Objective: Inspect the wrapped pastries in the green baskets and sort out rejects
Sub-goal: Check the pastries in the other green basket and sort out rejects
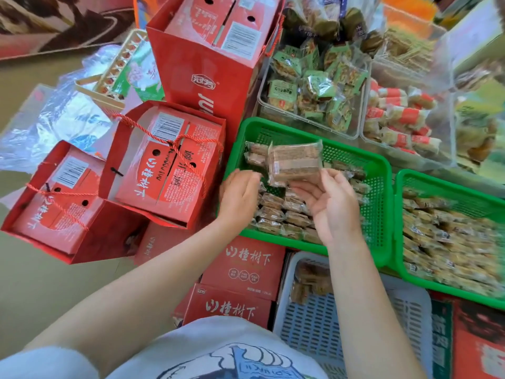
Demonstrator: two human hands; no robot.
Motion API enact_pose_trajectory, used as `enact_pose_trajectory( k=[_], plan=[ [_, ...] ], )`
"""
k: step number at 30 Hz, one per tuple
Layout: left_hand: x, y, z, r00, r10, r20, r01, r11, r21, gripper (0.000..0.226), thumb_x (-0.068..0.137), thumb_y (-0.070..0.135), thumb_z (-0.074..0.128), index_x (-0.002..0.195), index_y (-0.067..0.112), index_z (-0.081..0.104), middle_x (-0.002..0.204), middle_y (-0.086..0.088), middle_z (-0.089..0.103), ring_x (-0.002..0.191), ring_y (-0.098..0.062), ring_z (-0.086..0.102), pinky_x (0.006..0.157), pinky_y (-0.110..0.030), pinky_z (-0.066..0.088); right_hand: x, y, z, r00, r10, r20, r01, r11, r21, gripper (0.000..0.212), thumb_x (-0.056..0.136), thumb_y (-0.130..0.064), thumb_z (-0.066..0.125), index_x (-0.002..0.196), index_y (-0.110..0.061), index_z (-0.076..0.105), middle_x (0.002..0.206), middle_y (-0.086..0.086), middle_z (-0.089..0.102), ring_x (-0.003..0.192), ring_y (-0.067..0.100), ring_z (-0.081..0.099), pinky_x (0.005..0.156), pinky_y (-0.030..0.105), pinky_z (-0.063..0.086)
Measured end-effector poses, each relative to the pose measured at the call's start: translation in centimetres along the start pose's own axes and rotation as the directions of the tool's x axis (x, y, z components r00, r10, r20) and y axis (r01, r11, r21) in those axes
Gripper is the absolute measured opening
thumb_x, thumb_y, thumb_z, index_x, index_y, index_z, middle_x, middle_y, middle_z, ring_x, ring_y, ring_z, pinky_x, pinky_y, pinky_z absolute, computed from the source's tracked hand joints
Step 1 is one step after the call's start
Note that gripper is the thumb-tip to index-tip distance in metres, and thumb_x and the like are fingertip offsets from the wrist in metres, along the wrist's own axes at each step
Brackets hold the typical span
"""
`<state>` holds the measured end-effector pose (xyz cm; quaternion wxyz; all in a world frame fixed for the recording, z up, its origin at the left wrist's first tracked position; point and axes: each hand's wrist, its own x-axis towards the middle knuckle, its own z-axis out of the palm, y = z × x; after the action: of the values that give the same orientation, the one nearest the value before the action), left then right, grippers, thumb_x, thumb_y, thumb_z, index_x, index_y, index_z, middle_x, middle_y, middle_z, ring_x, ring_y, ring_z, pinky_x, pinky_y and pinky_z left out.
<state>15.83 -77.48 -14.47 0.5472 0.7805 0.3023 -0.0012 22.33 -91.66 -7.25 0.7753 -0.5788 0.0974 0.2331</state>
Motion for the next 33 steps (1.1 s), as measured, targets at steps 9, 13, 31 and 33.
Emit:
enact_pose_trajectory(
  k=[9,13,31,33],
  plan=[
    [-11.3,5.3,-2.8,0.994,-0.057,0.089,0.104,0.687,-0.719,0.015,0.096,0.027,0.066,0.107,0.02,0.075,0.103,-0.012,0.076,0.086,-0.022,0.07,0.075,-0.038,0.061,-10.3,-0.1,-2.3,0.958,-0.279,-0.062,0.212,0.84,-0.499,0.013,0.103,-0.016,0.052,0.095,-0.008,0.058,0.084,0.007,0.073,0.074,0.014,0.071,0.07,0.031,0.056],
    [-13.8,4.9,-3.1,0.999,-0.041,-0.028,0.014,0.77,-0.638,0.016,0.096,0.023,0.067,0.107,0.017,0.076,0.097,-0.01,0.077,0.086,-0.026,0.073,0.071,-0.035,0.062,-13.7,0.0,-3.2,0.845,-0.534,0.034,0.355,0.513,-0.781,0.006,0.099,-0.018,0.058,0.094,-0.017,0.061,0.084,-0.004,0.067,0.076,0.006,0.063,0.068,0.022,0.051],
    [-19.3,5.1,-3.9,0.949,0.248,-0.195,-0.286,0.936,-0.204,0.021,0.104,0.021,0.049,0.086,0.024,0.059,0.081,-0.001,0.063,0.072,-0.008,0.057,0.067,-0.029,0.048,-19.3,0.1,-3.9,0.961,-0.272,-0.051,0.203,0.817,-0.54,0.013,0.1,-0.022,0.053,0.092,-0.014,0.059,0.083,0.004,0.055,0.073,0.016,0.05,0.071,0.033,0.047],
    [-19.8,5.5,-4.2,0.941,0.268,-0.204,-0.309,0.928,-0.207,0.021,0.105,0.02,0.048,0.087,0.02,0.059,0.083,-0.01,0.063,0.07,-0.007,0.053,0.067,-0.034,0.046,-19.5,0.1,-3.7,0.961,-0.273,-0.039,0.218,0.838,-0.5,0.012,0.101,-0.022,0.053,0.095,-0.013,0.059,0.08,0.002,0.053,0.071,0.016,0.049,0.069,0.035,0.046]
  ],
)
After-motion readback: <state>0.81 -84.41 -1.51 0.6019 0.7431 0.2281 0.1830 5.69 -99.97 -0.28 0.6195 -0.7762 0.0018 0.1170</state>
